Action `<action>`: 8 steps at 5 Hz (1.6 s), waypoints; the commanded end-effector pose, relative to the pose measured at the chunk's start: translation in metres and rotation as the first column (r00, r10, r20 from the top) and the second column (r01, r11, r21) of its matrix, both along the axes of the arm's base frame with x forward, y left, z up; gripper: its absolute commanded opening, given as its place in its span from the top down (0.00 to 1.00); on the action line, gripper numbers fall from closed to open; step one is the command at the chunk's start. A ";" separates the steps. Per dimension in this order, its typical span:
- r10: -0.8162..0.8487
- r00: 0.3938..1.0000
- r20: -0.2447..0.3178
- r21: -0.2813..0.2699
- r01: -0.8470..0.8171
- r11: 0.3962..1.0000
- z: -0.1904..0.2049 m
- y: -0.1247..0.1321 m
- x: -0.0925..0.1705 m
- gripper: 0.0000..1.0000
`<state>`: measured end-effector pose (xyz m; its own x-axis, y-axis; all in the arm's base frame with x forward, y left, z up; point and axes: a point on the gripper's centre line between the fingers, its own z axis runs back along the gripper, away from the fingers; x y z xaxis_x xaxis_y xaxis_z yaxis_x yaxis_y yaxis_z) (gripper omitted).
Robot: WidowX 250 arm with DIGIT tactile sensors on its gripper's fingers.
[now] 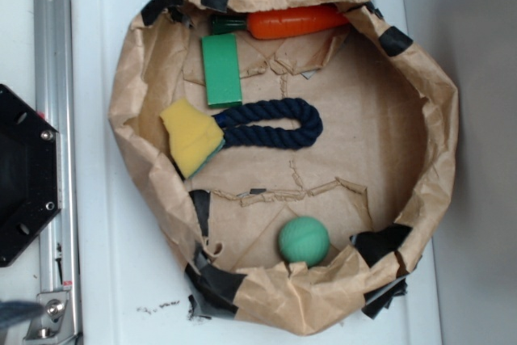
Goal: Grab the green ball.
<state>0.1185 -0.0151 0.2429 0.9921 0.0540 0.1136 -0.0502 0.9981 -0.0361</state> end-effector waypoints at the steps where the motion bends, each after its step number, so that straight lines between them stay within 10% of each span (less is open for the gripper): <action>1: 0.000 1.000 0.000 0.000 0.000 1.000 0.000 0.000 0.000 0.00; 2: 0.247 0.968 -0.045 0.180 -0.236 0.955 -0.043 0.012 0.050 0.00; 4: 0.460 0.888 -0.002 -0.057 -0.460 0.886 -0.105 0.010 0.153 0.00; 5: 0.565 0.822 -0.070 -0.201 -0.566 0.799 -0.144 -0.012 0.190 0.00; 6: 0.535 0.830 -0.157 -0.281 -0.557 0.781 -0.160 -0.054 0.198 0.00; 8: 0.497 0.815 -0.297 -0.259 -0.570 0.780 -0.183 -0.092 0.159 0.00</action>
